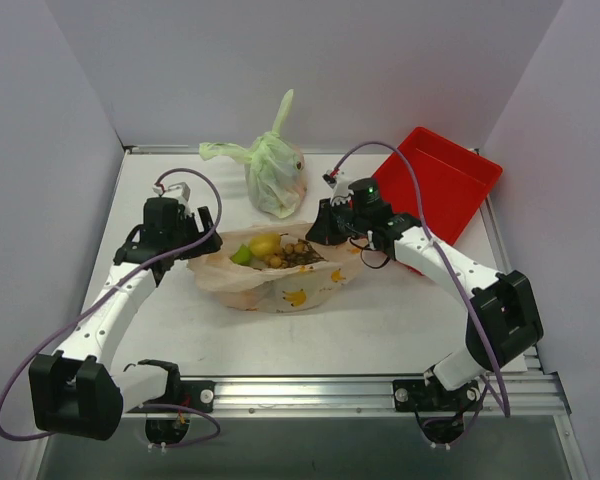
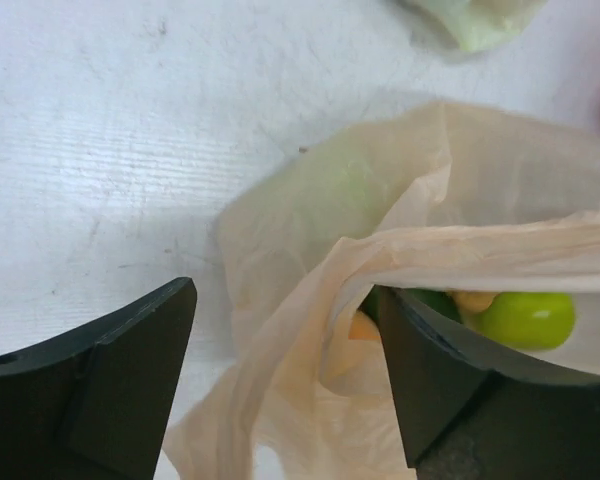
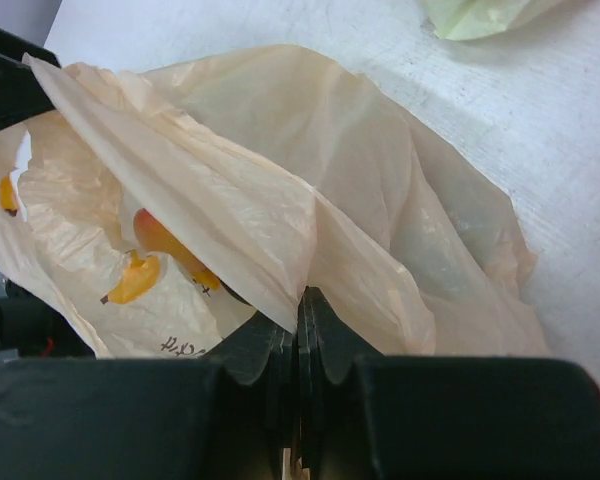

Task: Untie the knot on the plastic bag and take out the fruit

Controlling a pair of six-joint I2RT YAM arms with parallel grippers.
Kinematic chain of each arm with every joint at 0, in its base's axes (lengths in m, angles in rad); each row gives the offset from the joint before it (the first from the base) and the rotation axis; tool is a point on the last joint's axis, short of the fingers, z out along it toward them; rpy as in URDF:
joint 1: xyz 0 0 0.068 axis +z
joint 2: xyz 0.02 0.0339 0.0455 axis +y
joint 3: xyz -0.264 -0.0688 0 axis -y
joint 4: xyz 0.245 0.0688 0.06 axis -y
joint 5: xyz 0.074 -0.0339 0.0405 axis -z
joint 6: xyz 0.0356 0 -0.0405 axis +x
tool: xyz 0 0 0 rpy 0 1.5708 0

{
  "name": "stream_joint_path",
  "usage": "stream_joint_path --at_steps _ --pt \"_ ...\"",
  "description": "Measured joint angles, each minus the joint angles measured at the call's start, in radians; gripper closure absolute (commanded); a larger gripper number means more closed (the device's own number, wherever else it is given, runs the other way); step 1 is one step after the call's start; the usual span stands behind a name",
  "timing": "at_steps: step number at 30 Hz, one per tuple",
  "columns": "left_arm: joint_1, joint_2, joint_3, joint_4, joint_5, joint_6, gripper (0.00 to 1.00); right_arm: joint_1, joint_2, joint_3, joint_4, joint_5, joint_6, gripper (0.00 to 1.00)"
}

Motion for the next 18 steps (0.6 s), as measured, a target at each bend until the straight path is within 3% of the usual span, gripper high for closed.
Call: stream_joint_path --at_steps 2,8,13,18 --pt "0.003 -0.002 0.034 -0.002 -0.027 -0.028 0.03 0.013 -0.021 -0.026 0.013 0.050 0.054 1.00" --pt "-0.058 -0.129 0.113 -0.064 -0.152 -0.127 0.03 0.111 -0.043 -0.072 0.030 0.264 0.184 1.00" --pt "-0.256 -0.245 0.124 -0.157 -0.344 -0.211 0.03 0.177 -0.057 -0.087 0.034 0.436 0.235 1.00" --pt "-0.419 -0.206 0.124 -0.238 -0.491 -0.304 0.02 0.225 -0.065 -0.094 0.035 0.554 0.244 1.00"
